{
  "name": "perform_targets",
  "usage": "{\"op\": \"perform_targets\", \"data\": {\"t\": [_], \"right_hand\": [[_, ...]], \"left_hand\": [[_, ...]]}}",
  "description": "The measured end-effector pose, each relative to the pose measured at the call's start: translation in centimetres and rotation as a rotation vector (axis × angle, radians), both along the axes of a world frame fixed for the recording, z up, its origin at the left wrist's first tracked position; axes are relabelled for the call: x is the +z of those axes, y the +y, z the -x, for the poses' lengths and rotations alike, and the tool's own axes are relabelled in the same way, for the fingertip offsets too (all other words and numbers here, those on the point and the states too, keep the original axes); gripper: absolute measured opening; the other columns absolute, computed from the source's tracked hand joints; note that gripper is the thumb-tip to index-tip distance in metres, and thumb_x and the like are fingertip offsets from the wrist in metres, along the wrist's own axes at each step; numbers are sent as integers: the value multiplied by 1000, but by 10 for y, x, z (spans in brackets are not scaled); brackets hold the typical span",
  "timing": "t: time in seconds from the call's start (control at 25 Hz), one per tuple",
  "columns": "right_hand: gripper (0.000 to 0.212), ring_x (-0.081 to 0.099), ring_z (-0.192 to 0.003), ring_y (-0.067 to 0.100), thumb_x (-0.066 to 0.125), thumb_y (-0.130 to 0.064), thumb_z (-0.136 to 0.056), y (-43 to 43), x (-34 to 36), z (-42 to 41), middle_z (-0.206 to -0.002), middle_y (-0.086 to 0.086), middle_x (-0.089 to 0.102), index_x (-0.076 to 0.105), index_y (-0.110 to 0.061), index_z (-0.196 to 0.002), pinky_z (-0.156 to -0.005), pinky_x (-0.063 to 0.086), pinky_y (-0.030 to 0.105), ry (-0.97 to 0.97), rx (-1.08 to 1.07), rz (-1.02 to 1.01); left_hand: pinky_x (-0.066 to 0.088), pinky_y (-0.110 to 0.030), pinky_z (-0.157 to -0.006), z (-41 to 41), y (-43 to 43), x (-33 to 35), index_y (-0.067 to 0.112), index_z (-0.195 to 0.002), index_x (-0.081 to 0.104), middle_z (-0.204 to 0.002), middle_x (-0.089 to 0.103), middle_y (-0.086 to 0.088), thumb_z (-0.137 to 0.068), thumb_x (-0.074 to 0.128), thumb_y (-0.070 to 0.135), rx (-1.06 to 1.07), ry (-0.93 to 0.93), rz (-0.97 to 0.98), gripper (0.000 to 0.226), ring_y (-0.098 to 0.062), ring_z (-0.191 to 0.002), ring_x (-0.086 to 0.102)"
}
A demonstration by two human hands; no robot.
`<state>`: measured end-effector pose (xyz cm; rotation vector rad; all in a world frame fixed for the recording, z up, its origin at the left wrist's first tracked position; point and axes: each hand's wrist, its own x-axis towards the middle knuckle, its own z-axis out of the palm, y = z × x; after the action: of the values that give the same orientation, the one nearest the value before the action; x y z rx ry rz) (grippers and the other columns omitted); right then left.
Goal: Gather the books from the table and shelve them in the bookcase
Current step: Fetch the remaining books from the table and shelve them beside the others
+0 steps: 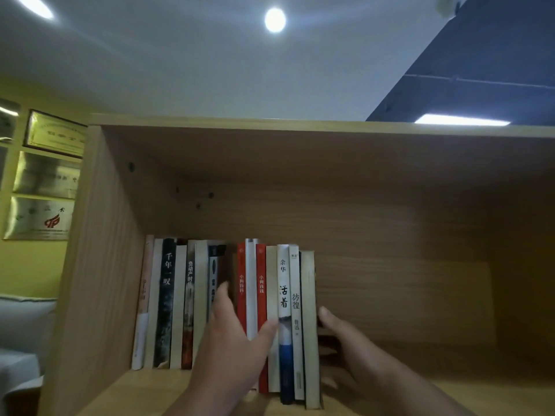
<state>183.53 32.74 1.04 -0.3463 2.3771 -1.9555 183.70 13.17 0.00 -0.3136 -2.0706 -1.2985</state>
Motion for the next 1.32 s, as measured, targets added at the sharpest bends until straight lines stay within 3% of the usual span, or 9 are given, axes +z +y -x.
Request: {"op": "perform_targets", "data": {"t": [0.16, 0.24, 0.36, 0.48, 0.68, 0.76, 0.84, 1.12, 1.32], "right_hand": [[79, 66, -116, 3, 84, -41, -75, -6, -3, 4, -128, -12, 67, 44, -40, -143, -100, 55, 27, 105, 65, -311], [84, 64, -116, 3, 87, -33, -73, -17, -2, 6, -126, -12, 66, 43, -42, -144, -102, 52, 27, 161, 8, -373], [93, 61, -118, 2, 88, -34, -71, -27, 2, 4, -129, -16, 63, 36, -44, -148, -102, 50, 23, 194, -26, -413], [107, 57, -123, 0, 89, -39, -66, -30, 1, 12, -133, -20, 59, 25, -51, -151, -108, 47, 26, 246, 19, -439], [109, 58, -108, -16, 88, -34, -70, -43, -1, 37, -129, -26, 53, 14, -58, -146, -79, 48, 4, 322, 76, -433], [109, 58, -115, -12, 88, -36, -68, -47, -7, 52, -134, -27, 51, 14, -58, -145, -85, 49, 6, 346, 72, -425], [111, 54, -125, -7, 89, -37, -64, -47, -12, 71, -139, -26, 50, 17, -54, -147, -103, 49, 18, 380, 71, -402], [131, 42, -141, 1, 91, -63, -51, -38, -23, 103, -152, -22, 44, 11, -55, -153, -118, 39, 40, 396, 93, -407], [108, 47, -138, 9, 71, -83, -59, -29, -11, 100, -153, -17, 44, 20, -57, -151, -115, 43, 39, 330, 41, -384]], "left_hand": [[49, -35, -108, 10, -35, 7, 41, -154, 18, -137, 43, 21, -75, 83, 39, -86, -116, 294, 102, -5, -125, 51], [32, -38, -120, 13, -44, 7, 32, -159, -3, -157, 26, 13, -67, 79, 60, 52, -31, 503, 127, -10, -141, 37], [-15, -35, -120, 23, -54, 12, 23, -133, -56, -147, -56, -6, -42, 47, 97, 268, 230, 875, 156, -23, -140, -44], [-23, -41, -112, 29, -63, 18, 32, -108, -68, -118, -76, 7, -55, 59, 91, 109, 0, 988, 150, -6, -105, -70], [-31, -22, -111, 54, -78, 15, 36, -123, -62, -131, -69, 5, -64, 61, 85, 145, 167, 1018, 144, -10, -122, -62], [-19, -29, -119, 65, -84, 13, 22, -157, -21, -161, -35, -11, -50, 50, 95, 227, 228, 1084, 148, -22, -148, -30], [-8, -36, -122, 75, -89, 11, 11, -160, 11, -167, -2, -18, -39, 39, 100, 280, 197, 1174, 153, -30, -154, -10], [17, -49, -115, 77, -84, 3, 17, -160, 20, -167, 22, -14, -73, 53, 78, 244, 571, 1263, 111, -31, -153, 14], [21, -48, -113, 79, -64, 15, 23, -149, 45, -157, 42, -5, -73, 57, 72, 284, 641, 1211, 92, -22, -146, 27]]}}
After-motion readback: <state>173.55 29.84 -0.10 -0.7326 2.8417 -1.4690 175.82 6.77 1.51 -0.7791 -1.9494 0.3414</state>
